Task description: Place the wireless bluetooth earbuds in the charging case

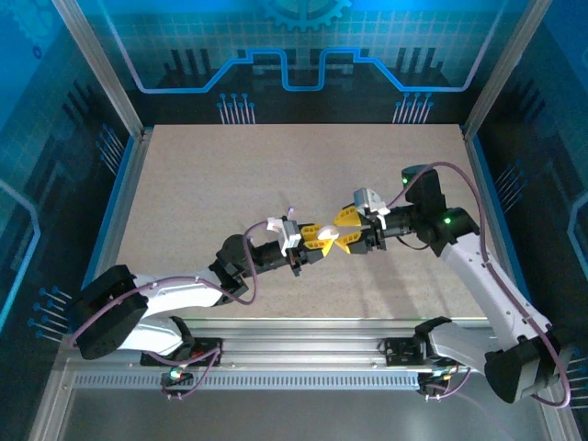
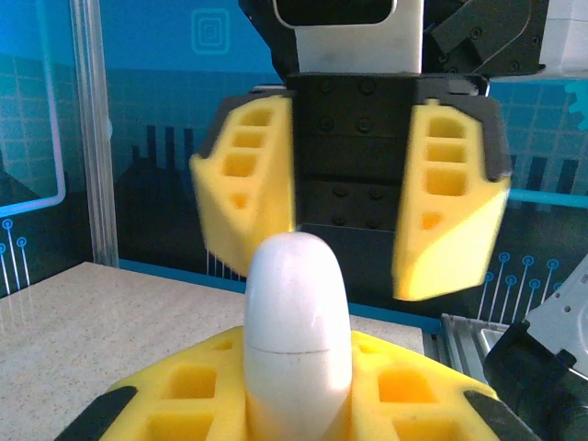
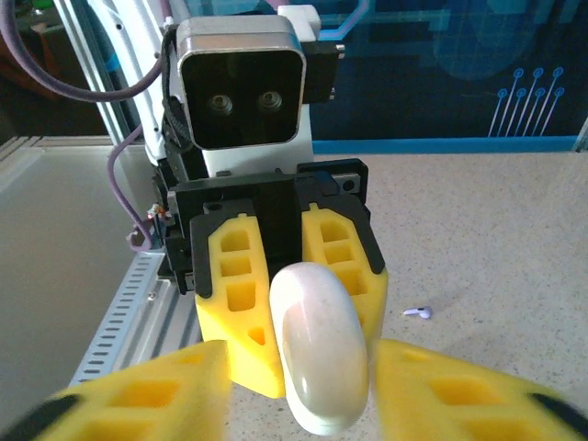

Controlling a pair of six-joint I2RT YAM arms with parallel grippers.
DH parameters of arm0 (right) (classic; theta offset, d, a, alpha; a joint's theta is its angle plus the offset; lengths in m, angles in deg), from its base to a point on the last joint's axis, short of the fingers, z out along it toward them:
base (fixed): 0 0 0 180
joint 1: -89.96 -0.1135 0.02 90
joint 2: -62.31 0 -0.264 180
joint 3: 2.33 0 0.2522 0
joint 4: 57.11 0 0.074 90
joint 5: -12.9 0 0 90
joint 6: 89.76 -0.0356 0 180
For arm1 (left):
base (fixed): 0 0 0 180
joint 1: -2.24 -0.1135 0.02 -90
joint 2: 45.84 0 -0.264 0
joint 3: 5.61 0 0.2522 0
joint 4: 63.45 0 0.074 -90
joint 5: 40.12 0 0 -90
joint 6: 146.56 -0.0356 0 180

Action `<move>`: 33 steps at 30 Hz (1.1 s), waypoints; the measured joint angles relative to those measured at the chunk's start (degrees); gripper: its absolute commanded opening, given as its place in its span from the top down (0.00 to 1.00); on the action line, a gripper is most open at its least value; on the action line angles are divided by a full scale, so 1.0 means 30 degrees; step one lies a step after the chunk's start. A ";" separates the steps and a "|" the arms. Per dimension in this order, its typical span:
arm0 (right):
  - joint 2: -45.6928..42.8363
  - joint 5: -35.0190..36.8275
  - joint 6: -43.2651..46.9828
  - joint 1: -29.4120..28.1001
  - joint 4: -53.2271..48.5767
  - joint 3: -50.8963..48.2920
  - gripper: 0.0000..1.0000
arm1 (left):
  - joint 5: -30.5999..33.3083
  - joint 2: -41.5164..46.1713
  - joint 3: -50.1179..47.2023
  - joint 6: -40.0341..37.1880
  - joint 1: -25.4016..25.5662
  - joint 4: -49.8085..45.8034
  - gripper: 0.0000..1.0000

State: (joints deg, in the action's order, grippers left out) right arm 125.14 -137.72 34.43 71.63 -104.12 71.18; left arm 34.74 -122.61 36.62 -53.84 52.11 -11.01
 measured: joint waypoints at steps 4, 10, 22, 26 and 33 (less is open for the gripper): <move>0.0561 -0.0313 0.0444 -0.0102 -0.0321 0.0444 0.64 | -0.0117 0.0000 0.0000 0.0007 0.0007 0.0007 0.82; 0.1231 -0.0495 0.1122 -0.0379 -0.0867 0.0831 0.64 | -0.0131 0.0000 0.0000 0.0066 0.0007 0.0007 0.82; 0.1821 -0.0678 0.2091 -0.0408 -0.1778 0.1231 0.65 | -0.0291 0.0000 0.0000 0.0066 0.0007 0.0015 0.82; 0.1865 -0.0678 0.2208 -0.0423 -0.1923 0.1231 0.67 | -0.0415 0.0000 0.0000 0.0073 0.0007 0.0015 0.82; 0.1887 -0.0809 0.2433 -0.0423 -0.2055 0.1231 0.77 | -0.0641 -0.0015 0.0087 0.0080 -0.0044 0.0000 0.82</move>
State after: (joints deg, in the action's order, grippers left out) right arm 130.80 -140.15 41.73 70.36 -110.29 74.87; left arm 32.82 -122.66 36.88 -53.60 51.98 -11.01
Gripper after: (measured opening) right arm 0.270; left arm 0.229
